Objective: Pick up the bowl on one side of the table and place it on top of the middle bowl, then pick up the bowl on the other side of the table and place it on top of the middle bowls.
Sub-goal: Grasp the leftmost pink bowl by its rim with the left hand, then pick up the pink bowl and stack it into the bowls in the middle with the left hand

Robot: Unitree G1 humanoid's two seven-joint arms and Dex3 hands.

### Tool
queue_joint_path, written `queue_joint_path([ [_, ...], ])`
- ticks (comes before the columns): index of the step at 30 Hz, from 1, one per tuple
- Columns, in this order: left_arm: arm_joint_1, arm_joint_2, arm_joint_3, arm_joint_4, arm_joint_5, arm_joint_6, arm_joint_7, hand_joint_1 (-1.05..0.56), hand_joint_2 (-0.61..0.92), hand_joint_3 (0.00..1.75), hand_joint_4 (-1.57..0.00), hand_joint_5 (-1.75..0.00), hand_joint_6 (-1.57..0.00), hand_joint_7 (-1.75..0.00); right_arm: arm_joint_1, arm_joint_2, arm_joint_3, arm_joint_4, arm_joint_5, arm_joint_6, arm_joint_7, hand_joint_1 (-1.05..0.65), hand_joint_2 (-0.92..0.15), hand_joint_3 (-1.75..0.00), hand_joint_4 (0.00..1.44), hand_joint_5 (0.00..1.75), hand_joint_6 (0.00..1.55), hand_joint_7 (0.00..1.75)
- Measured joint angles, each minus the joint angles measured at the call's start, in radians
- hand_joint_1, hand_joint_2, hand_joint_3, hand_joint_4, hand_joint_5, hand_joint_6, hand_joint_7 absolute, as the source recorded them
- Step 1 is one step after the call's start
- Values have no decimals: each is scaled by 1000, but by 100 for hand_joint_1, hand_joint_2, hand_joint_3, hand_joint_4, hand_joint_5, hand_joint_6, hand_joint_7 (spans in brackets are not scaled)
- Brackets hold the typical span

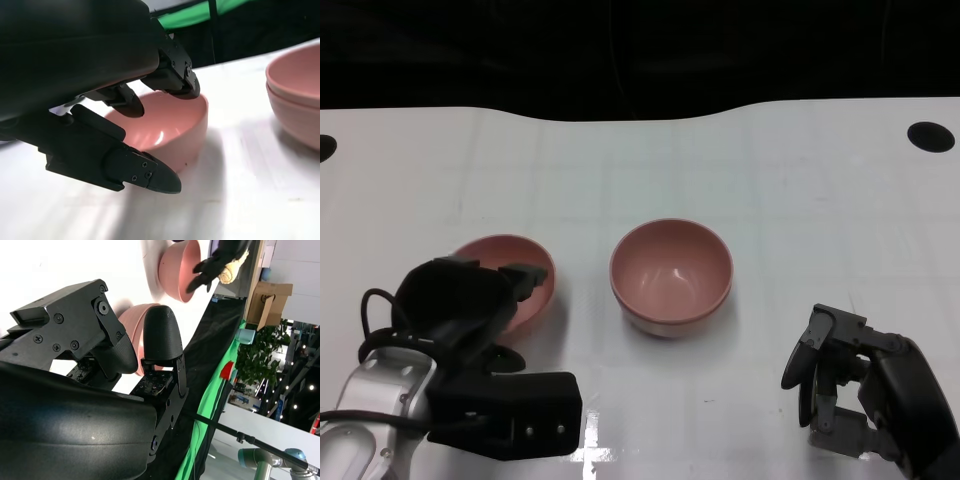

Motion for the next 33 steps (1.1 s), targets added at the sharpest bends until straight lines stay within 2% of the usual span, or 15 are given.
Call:
queue_joint_path([
  [2,-21,0,-21,39,-4,5,7,-43,92,14,-84,-41,-71,-6,0,1,0,-1,0,0,3,-3,-29,-160,94,175,83,156],
  [3,-34,0,-31,66,-7,2,11,-38,92,16,-81,-81,-82,-5,0,1,0,-1,0,0,3,-3,-28,-159,94,175,83,156],
  [4,-48,0,-44,94,-11,-3,18,-35,92,18,-78,-104,-88,-4,0,1,-1,-1,0,0,3,-3,-28,-159,93,175,84,155],
  [7,-68,0,-64,165,-36,-15,39,-29,92,22,-76,-129,-102,-7,2,3,-1,-2,1,0,5,-3,-28,-159,93,175,84,155],
  [9,-88,-1,-72,219,-59,-54,96,-23,90,32,-84,-163,-116,-29,2,4,-2,-2,1,0,5,-4,-28,-159,94,175,84,153],
  [10,-94,-1,-74,238,-72,-75,129,-22,87,39,-85,-169,-110,-48,2,4,-2,-2,1,0,5,-3,-28,-159,95,175,85,153],
  [11,-99,-1,-77,251,-82,-91,162,-23,85,49,-88,-172,-94,-97,2,4,-2,-2,1,0,5,-4,-28,-159,95,175,85,153],
  [12,-103,-1,-81,260,-85,-105,192,-24,81,61,-91,-173,-80,-128,2,4,-2,-2,1,0,5,-4,-28,-159,94,175,85,152],
  [19,-118,0,-92,294,-96,-185,367,-25,68,79,-83,-175,-62,-171,2,4,-2,-2,-1,0,6,-3,-29,-159,94,175,85,151],
  [24,-134,6,-103,289,-77,-197,458,-26,64,81,-82,-175,-62,-171,2,4,-3,-2,-1,0,6,-3,-29,-159,93,175,86,151],
  [25,-134,7,-103,278,-78,-197,457,-26,63,83,-82,-175,-66,-163,2,4,-4,-2,-1,0,6,-3,-28,-159,93,175,86,151],
  [27,-135,12,-103,235,-83,-196,440,-26,60,89,-83,-175,-80,-122,3,4,-4,-3,-2,0,5,-3,-29,-159,93,175,86,151],
  [30,-150,24,-102,193,-88,-207,433,-26,55,93,-85,-175,-90,-103,4,4,-4,-5,-3,2,5,-3,-29,-159,93,175,86,151],
  [32,-165,28,-102,182,-84,-212,435,-26,53,93,-85,-175,-92,-101,4,5,-4,-5,-3,3,3,-2,-29,-159,93,175,86,151],
  [33,-170,29,-102,178,-83,-217,436,-26,53,94,-86,-175,-90,-112,4,5,-4,-5,-3,3,2,-2,-29,-159,93,175,86,151],
])
